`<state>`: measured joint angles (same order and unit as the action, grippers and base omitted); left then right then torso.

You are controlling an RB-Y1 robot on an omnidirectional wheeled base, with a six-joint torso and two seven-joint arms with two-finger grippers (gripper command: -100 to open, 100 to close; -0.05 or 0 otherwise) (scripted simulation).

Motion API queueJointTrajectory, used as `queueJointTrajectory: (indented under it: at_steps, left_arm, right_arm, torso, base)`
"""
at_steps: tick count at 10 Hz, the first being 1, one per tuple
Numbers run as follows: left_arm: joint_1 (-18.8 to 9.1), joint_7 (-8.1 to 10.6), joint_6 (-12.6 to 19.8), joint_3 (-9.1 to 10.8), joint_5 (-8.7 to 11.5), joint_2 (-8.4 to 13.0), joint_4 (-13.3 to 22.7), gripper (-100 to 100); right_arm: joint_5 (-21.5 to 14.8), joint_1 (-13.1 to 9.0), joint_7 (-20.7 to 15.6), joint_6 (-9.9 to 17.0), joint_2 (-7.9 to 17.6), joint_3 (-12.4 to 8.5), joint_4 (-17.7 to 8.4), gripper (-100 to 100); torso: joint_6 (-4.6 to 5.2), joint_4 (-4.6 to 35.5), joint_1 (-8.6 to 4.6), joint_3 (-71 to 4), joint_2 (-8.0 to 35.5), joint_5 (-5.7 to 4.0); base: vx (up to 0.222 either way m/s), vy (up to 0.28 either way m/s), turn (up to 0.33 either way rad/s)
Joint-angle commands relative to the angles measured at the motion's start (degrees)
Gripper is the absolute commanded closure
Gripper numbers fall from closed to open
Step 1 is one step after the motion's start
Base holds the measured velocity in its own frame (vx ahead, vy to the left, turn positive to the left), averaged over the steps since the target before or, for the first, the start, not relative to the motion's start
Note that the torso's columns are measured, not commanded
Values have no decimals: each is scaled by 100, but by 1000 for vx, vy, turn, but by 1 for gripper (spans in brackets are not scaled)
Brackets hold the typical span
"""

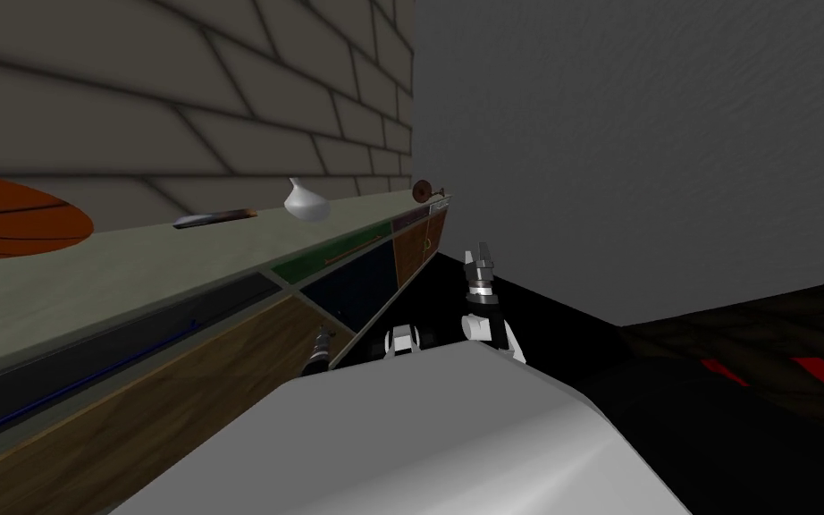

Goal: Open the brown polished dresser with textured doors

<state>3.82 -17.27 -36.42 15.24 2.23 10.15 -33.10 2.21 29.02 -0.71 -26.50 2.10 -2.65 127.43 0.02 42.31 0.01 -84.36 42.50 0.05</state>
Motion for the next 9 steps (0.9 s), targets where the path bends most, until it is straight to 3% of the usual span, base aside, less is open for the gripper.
queueJointTrajectory:
  at_steps: [1,2,9]
  left_arm:
    - [-60,43,41,-225,-155,43,-31,100]
    - [-60,43,41,-225,-155,43,-31,100]
    - [-264,338,131,-972,-598,61,-144,100]
  right_arm:
    - [0,1,0,0,1,0,0,0]
    - [0,-2,0,0,1,-1,0,0]
    - [0,-3,0,1,1,0,-1,0]
  torso:
    - [-18,10,7,-9,0,11]
    - [6,16,9,6,31,19]
    - [-16,11,-14,-13,7,-11]
  base:
    - [-154,31,-118]
    - [-232,61,-125]
    - [-257,22,-110]
